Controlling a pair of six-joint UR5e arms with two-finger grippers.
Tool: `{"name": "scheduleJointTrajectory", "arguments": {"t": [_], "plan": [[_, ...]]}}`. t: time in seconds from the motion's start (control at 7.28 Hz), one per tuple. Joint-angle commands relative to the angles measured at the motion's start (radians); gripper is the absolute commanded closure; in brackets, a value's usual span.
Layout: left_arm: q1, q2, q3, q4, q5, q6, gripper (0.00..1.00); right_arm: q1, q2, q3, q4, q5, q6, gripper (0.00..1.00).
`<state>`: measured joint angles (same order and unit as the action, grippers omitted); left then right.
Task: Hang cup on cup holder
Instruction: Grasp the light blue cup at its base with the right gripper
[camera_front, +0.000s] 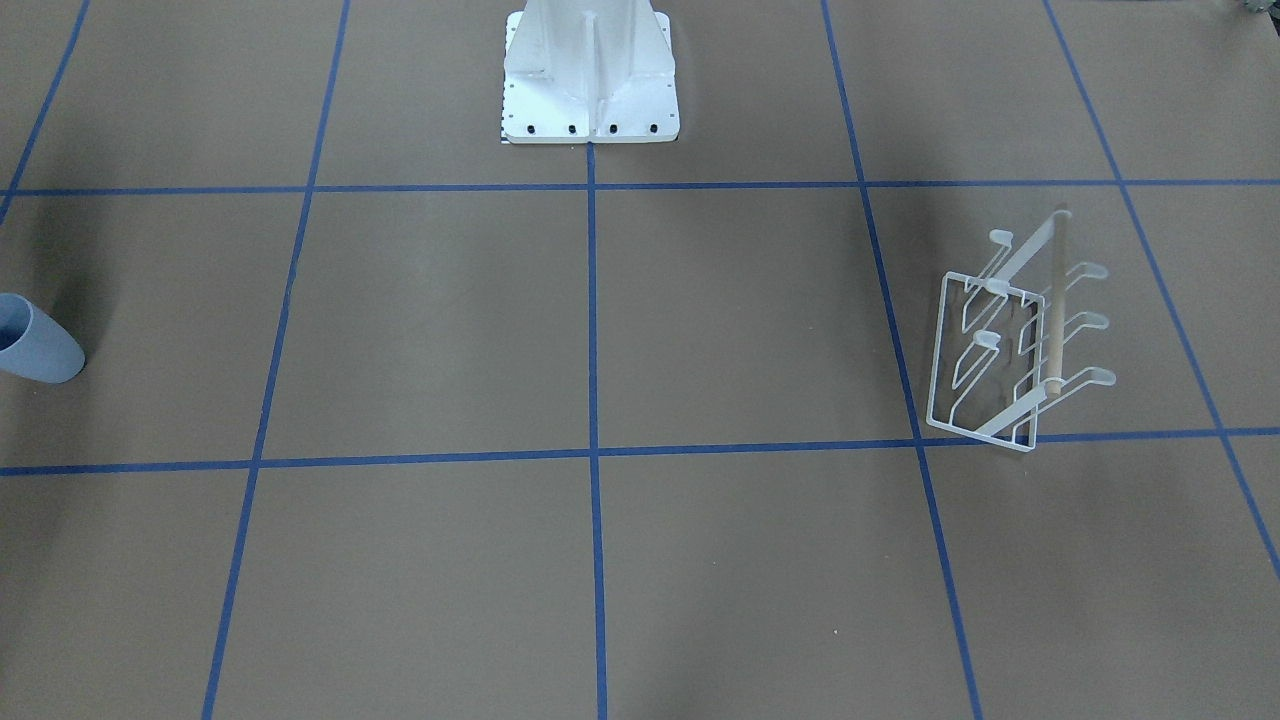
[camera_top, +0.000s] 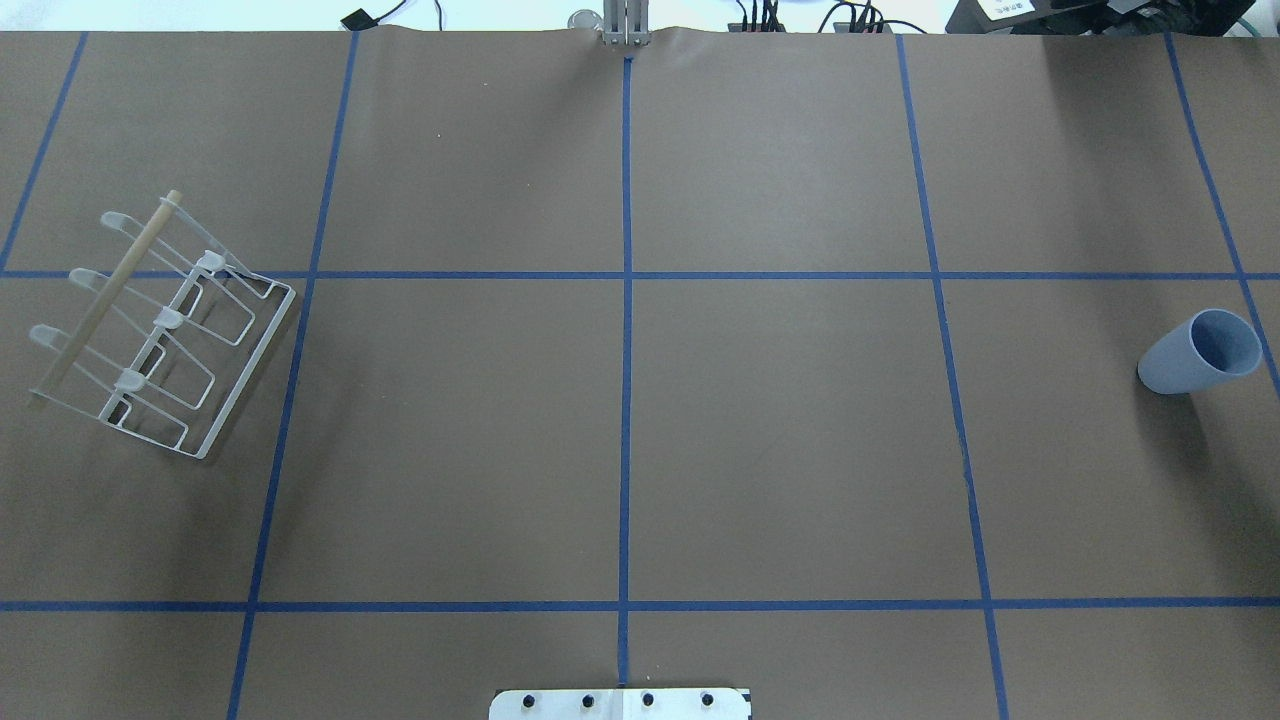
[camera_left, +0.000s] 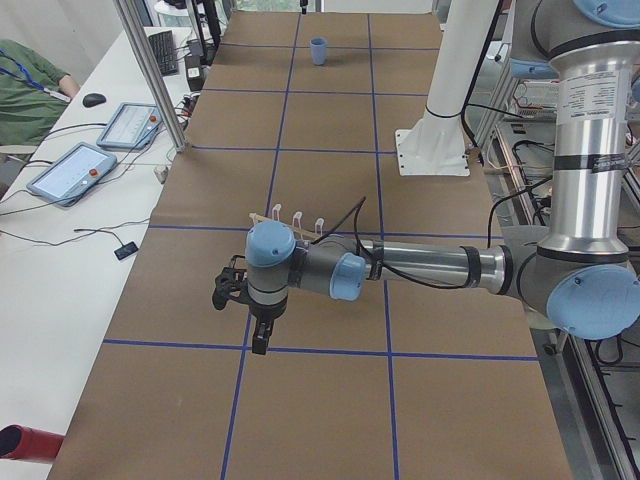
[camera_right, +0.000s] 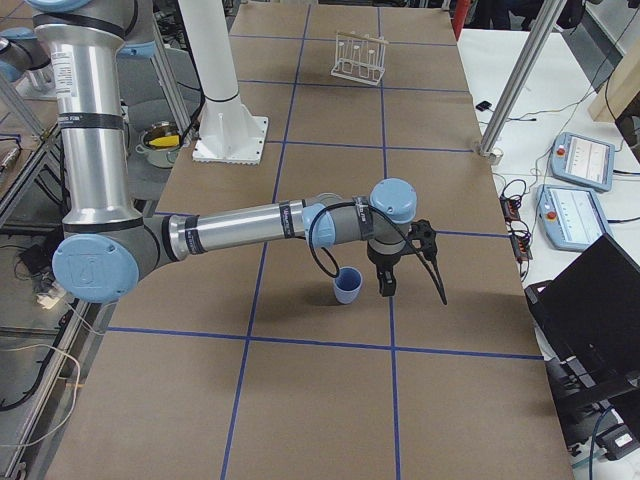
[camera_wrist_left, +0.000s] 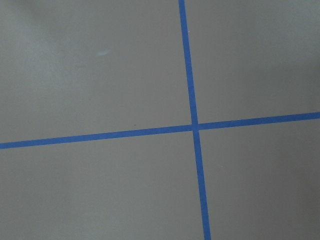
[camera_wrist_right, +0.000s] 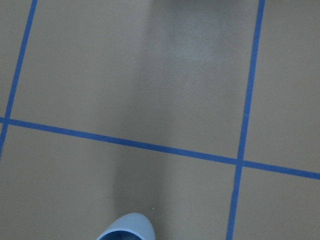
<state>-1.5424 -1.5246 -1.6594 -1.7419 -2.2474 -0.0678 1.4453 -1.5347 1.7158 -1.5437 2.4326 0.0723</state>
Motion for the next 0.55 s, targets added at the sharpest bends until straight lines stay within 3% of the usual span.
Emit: {"name": "scheduleJointTrajectory", "arguments": {"t": [0.0, 0.41], "plan": [[-0.001, 0.004, -0.002, -0.002, -0.004, -0.006, 0.01, -0.077, -0.045, 0.001, 0.002, 0.013, 0.001, 0.00], [-0.002, 0.004, -0.002, -0.002, -0.008, -0.007, 0.01, -0.115, -0.068, -0.011, 0.002, 0.006, 0.006, 0.00]]}}
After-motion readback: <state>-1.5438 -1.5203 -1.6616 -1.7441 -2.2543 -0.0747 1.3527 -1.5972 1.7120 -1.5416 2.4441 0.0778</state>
